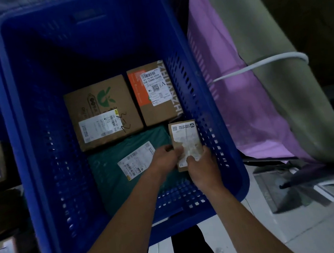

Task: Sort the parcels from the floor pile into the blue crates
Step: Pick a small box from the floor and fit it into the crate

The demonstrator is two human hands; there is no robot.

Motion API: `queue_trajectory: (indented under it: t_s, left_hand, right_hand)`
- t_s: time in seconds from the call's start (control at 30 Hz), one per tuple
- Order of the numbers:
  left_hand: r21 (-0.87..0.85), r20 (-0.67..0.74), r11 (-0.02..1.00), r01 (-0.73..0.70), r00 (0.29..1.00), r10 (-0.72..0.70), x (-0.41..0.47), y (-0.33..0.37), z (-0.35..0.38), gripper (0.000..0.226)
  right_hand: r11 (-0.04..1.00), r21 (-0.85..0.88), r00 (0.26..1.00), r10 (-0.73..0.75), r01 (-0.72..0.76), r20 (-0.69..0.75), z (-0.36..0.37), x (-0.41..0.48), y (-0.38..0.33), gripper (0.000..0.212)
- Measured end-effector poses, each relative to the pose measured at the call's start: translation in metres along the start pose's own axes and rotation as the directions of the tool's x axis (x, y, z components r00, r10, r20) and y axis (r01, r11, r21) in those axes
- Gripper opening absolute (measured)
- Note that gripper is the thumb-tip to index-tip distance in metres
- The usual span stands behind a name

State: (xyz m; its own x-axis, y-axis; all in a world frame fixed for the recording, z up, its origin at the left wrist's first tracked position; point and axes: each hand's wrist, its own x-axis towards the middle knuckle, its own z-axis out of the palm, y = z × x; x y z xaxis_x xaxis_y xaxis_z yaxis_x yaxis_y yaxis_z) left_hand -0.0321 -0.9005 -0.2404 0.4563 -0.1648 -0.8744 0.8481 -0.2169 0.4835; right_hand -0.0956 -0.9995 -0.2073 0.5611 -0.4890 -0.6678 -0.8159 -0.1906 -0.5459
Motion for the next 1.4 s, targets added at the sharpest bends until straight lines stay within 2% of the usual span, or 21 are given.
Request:
queue_trajectory:
  t_s: [0.13, 0.3, 0.4, 0.5, 0.63, 0.7, 0.8, 0.9, 1.07, 1.17, 1.27, 1.4]
  left_hand:
    - [-0.014, -0.017, 1.0, -0.002, 1.0, 0.002, -0.011, -0.002, -0.003, 0.029]
    - [-0.034, -0.043, 0.999, -0.015, 0.999, 0.013, -0.054, 0.015, -0.025, 0.007]
    - [-0.053, -0.06, 0.998, -0.024, 0.998, 0.021, -0.097, 0.033, -0.043, 0.012]
    - [-0.097, -0.121, 0.994, -0.049, 0.992, 0.037, -0.139, 0.048, -0.07, 0.007]
    - [-0.17, -0.189, 0.98, -0.099, 0.98, 0.066, -0.183, 0.058, -0.116, 0.017]
    - [-0.213, -0.193, 0.968, -0.132, 0.977, 0.091, -0.201, 0.06, -0.14, 0.024]
    - [-0.226, -0.178, 0.957, -0.182, 0.974, 0.143, -0.219, 0.058, -0.177, 0.029]
    - [-0.276, -0.153, 0.941, -0.194, 0.976, 0.156, -0.227, 0.049, -0.215, 0.03]
    - [-0.348, -0.089, 0.908, -0.233, 0.972, 0.216, -0.244, 0.033, -0.288, 0.029]
    - [-0.358, -0.053, 0.907, -0.222, 0.975, 0.218, -0.26, 0.023, -0.341, 0.044]
    - [-0.343, -0.077, 0.907, -0.244, 0.97, 0.231, -0.264, 0.014, -0.398, 0.053]
    - [-0.329, -0.18, 0.908, -0.26, 0.961, 0.21, -0.258, 0.008, -0.457, 0.065]
  right_hand:
    - [0.999, -0.046, 1.0, 0.0, 0.001, 0.015, -0.003, -0.005, 0.0, 0.053]
    - [0.997, -0.074, 0.997, -0.018, 0.024, 0.078, -0.01, -0.036, -0.025, 0.053]
    - [0.994, -0.092, 0.989, -0.053, 0.066, 0.136, -0.016, -0.061, -0.05, 0.045]
    - [0.987, -0.091, 0.972, -0.109, 0.13, 0.207, -0.014, -0.087, -0.082, 0.033]
    - [0.974, -0.097, 0.943, -0.173, 0.207, 0.284, 0.005, -0.125, -0.123, 0.039]
    - [0.976, -0.044, 0.935, -0.189, 0.211, 0.301, 0.019, -0.143, -0.138, 0.037]
    - [0.975, 0.015, 0.934, -0.215, 0.22, 0.285, 0.044, -0.169, -0.154, 0.031]
    - [0.958, 0.054, 0.94, -0.287, 0.282, 0.183, 0.076, -0.197, -0.162, 0.044]
    - [0.903, 0.058, 0.902, -0.429, 0.426, 0.052, 0.132, -0.246, -0.175, 0.046]
    - [0.875, 0.031, 0.874, -0.484, 0.483, 0.045, 0.165, -0.275, -0.188, 0.042]
    - [0.838, -0.04, 0.833, -0.534, 0.544, 0.142, 0.2, -0.292, -0.203, 0.047]
    - [0.808, -0.141, 0.79, -0.498, 0.573, 0.356, 0.239, -0.288, -0.215, 0.056]
